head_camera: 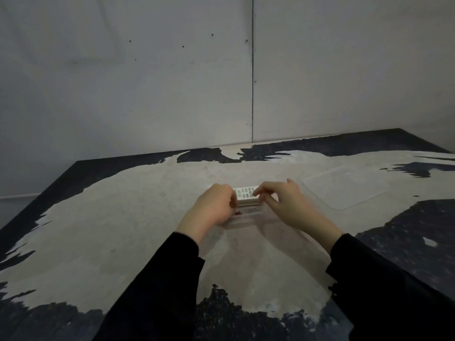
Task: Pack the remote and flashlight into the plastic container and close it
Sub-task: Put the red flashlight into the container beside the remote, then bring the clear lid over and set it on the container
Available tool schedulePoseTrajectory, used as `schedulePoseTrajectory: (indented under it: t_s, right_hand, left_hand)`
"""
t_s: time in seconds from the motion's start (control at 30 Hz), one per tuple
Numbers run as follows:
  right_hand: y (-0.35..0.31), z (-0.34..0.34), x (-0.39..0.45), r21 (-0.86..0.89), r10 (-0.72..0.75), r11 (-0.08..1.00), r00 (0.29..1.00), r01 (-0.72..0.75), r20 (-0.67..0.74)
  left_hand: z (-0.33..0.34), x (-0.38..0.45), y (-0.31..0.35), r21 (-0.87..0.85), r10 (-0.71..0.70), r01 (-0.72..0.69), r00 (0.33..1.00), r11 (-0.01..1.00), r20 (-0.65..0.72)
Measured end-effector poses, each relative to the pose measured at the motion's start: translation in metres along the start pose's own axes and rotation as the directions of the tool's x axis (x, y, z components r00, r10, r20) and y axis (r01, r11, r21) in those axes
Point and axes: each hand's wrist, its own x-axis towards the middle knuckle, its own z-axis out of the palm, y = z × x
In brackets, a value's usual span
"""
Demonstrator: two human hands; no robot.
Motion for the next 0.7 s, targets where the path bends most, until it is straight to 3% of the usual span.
schedulePoseTrajectory:
  t_s: [0.07,0.13,0.2,0.27,0.33,0.4,0.57,0.63,0.7]
  right_hand:
    - [0.004,-0.008,0.003,0.064,-0.004,0.998,0.985,0.016,-0.175]
    - [0.017,-0.015,0.006,0.043,-0.002,0.999,0.954,0.016,-0.298]
    - [0.036,-0.017,0.006,-0.072,0.044,0.995,0.947,-0.071,-0.318]
    - [0.057,-0.014,0.003,-0.222,0.221,0.935,0.945,-0.276,-0.241]
    - [0.070,-0.014,0.000,-0.366,0.438,0.811,0.888,-0.456,-0.136]
    - [0.077,-0.016,-0.001,-0.395,0.523,0.758,0.846,-0.518,-0.105]
    - [0.071,-0.020,0.004,-0.430,0.228,0.869,0.970,-0.244,-0.089]
    - [0.064,-0.025,0.007,-0.393,0.093,0.904,0.973,-0.171,-0.210]
    - [0.048,-0.036,0.007,-0.239,-0.092,0.971,0.893,-0.018,-0.440]
  left_hand:
    - [0.003,-0.012,-0.001,-0.088,0.022,-0.037,0.987,0.995,-0.158]
    - [0.010,-0.021,-0.006,-0.194,0.036,-0.125,0.913,0.973,-0.406]
    - [0.022,-0.026,-0.014,-0.274,0.013,-0.197,0.832,0.941,-0.555]
    - [0.032,-0.026,-0.022,-0.403,-0.084,-0.181,0.827,0.897,-0.557]
    - [0.039,-0.025,-0.028,-0.564,-0.197,-0.122,0.860,0.816,-0.470]
    - [0.044,-0.023,-0.031,-0.686,-0.297,-0.024,0.890,0.727,-0.346]
    - [0.047,-0.021,-0.034,-0.708,-0.331,0.038,0.901,0.705,-0.281]
    - [0.047,-0.021,-0.035,-0.712,-0.333,0.038,0.900,0.701,-0.281]
    - [0.047,-0.021,-0.034,-0.718,-0.334,0.037,0.901,0.695,-0.278]
